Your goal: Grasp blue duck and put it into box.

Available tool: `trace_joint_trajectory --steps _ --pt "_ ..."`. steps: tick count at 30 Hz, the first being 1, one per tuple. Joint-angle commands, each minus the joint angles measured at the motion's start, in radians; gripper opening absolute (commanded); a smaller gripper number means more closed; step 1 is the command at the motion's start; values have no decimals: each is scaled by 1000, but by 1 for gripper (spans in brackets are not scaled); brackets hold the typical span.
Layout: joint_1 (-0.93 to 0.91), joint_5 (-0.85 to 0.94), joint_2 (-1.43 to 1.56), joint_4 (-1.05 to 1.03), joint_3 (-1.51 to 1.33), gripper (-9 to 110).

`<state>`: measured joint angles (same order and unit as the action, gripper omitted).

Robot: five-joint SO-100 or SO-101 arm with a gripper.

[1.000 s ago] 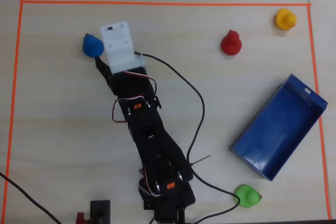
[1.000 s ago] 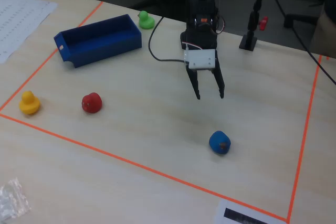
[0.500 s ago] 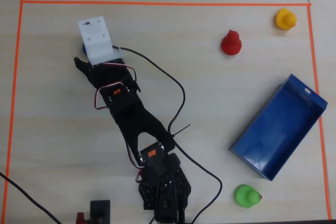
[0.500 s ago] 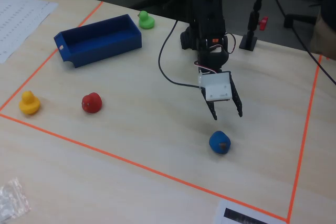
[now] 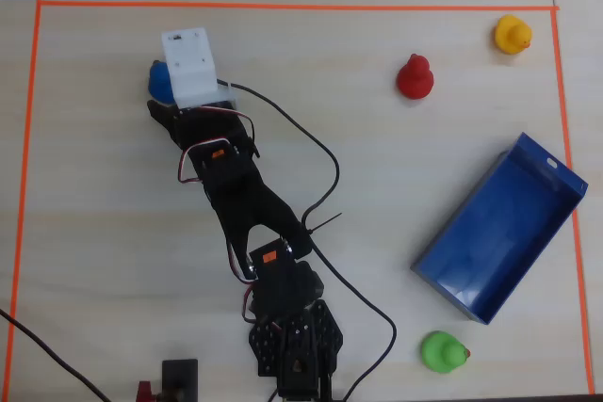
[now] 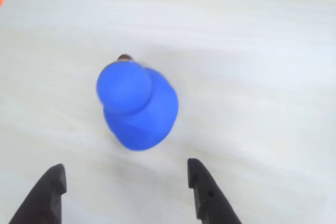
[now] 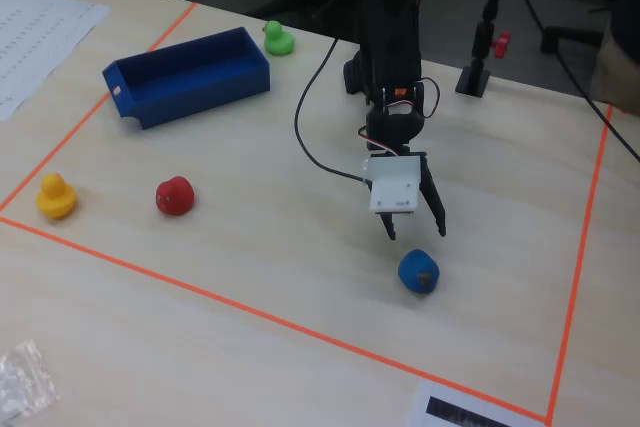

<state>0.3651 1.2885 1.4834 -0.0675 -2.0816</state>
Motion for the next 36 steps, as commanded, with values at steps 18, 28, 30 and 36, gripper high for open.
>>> trace_joint_trajectory --steps 18,28,30,36 --pt "-23 -6 -109 12 135 37" --pt "-18 -11 -213 34 244 39" --pt "-17 -17 -236 37 272 40" --pt "-5 -23 -291 51 334 40"
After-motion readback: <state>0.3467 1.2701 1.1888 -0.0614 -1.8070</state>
